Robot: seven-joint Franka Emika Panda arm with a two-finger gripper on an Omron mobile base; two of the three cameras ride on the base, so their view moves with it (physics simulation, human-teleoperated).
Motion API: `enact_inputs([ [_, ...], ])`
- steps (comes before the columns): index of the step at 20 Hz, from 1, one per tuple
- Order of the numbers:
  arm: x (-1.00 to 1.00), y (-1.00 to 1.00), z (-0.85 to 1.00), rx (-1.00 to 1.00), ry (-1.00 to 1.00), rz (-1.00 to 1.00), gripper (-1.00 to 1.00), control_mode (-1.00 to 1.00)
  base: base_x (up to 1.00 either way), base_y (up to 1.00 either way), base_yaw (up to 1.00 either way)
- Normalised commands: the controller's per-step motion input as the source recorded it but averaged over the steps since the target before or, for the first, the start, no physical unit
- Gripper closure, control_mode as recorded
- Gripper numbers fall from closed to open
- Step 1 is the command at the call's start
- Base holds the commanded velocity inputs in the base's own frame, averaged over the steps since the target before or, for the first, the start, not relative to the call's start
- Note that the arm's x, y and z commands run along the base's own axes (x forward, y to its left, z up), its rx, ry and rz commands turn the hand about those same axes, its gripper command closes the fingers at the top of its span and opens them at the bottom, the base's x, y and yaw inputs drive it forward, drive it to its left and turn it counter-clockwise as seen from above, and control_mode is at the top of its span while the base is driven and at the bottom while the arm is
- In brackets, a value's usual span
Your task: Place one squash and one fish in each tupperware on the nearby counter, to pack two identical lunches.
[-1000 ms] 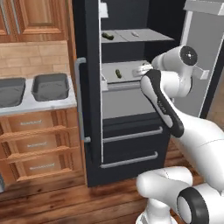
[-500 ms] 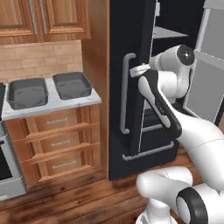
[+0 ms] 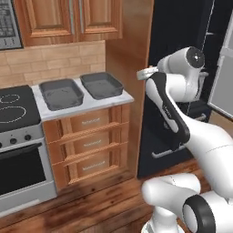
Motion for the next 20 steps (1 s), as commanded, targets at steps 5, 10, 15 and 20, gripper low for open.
enact_inputs([
  [5,0.0,0.0,0.0,0.0,0.0,0.0,1.0,1.0,0.85,0.82,0.01],
  [10,0.0,0.0,0.0,0.0,0.0,0.0,1.0,1.0,1.0,0.4,0.07],
  [15,0.0,0.0,0.0,0.0,0.0,0.0,1.0,1.0,1.0,0.07,0.0],
  [20,0.0,0.0,0.0,0.0,0.0,0.0,1.0,1.0,0.99,0.0,0.0],
])
